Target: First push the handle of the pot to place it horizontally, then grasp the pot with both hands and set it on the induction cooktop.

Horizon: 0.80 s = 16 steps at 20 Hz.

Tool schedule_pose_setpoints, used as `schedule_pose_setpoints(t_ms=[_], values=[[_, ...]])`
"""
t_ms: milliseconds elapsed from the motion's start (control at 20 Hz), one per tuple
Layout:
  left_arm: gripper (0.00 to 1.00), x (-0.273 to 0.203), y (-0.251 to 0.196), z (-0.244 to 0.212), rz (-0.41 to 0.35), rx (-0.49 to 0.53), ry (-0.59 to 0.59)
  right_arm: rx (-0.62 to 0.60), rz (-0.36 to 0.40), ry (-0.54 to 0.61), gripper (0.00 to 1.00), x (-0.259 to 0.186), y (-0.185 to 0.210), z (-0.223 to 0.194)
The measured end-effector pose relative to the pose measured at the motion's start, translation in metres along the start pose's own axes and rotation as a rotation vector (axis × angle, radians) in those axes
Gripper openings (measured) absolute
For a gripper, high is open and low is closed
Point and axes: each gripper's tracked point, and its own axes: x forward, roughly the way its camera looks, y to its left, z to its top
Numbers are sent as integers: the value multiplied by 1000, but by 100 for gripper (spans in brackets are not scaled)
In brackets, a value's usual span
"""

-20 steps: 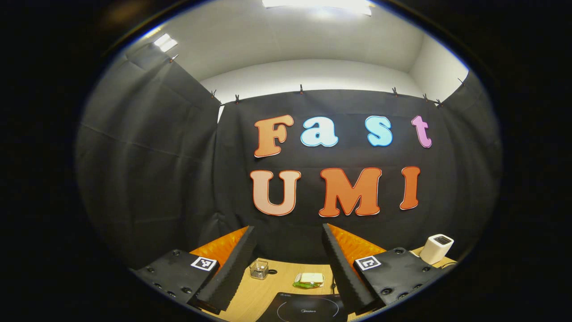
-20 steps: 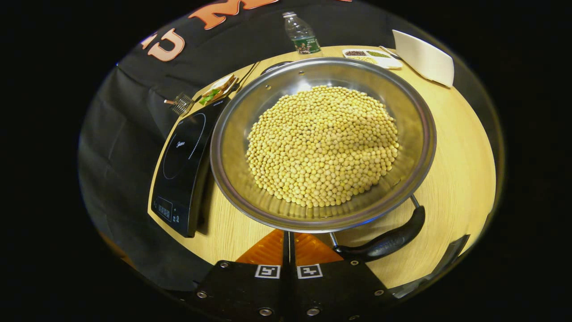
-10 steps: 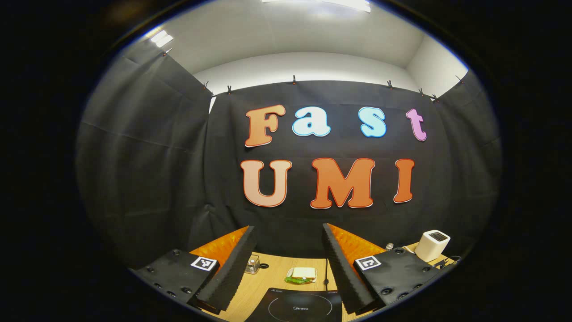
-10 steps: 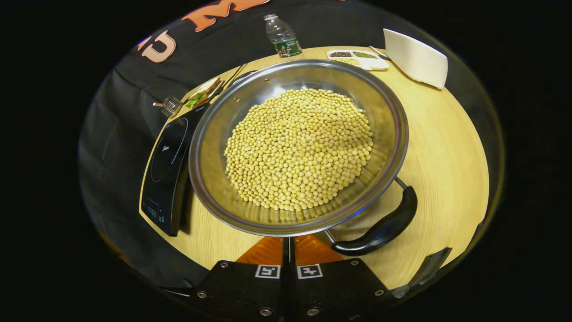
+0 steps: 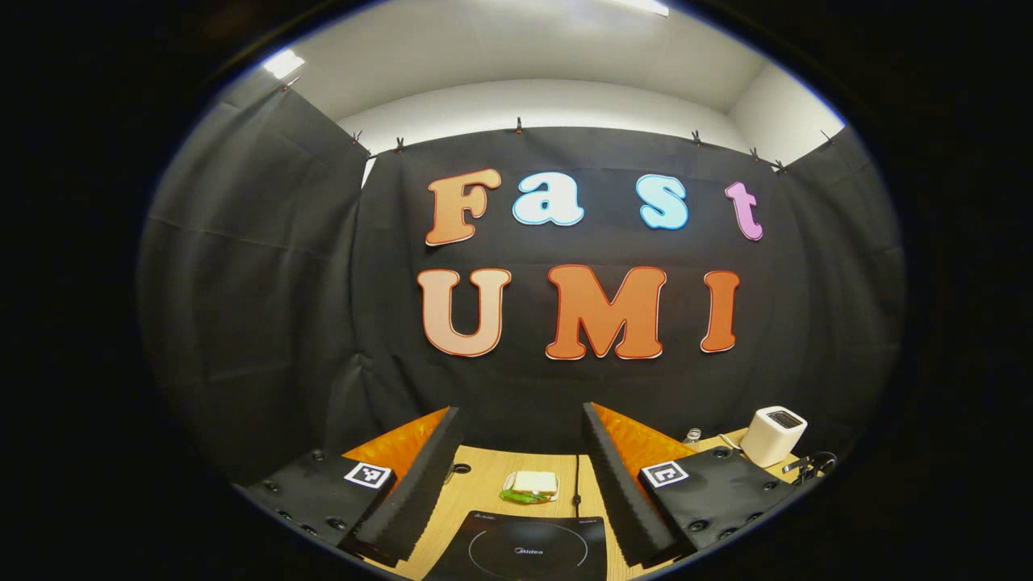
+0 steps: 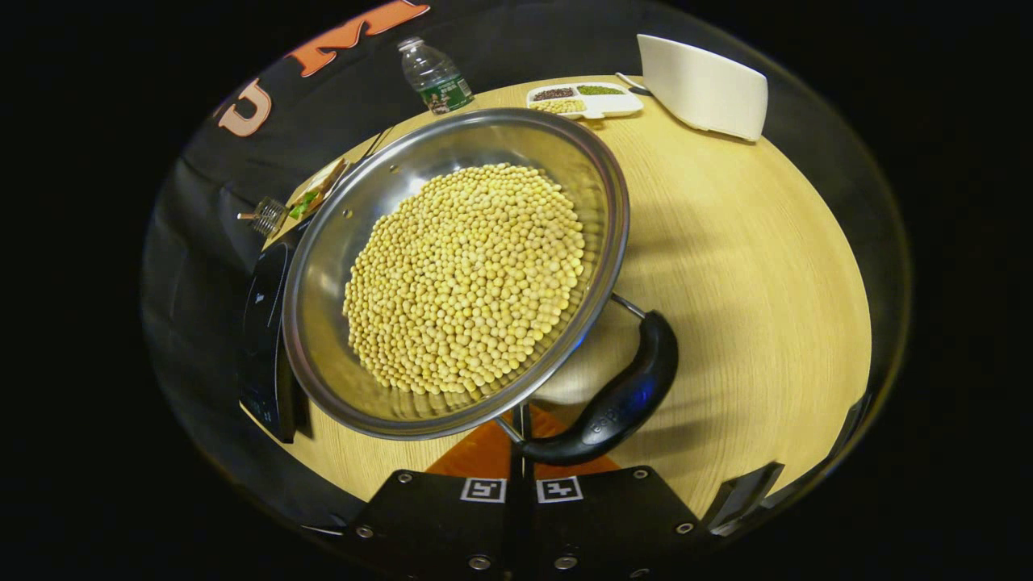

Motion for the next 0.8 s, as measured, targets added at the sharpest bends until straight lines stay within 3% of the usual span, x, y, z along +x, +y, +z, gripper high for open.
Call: schedule_pose_setpoints(t_ms=[800], values=[[97, 4, -12, -10, -21, 37, 17, 33, -90, -54, 0, 5, -45, 62]])
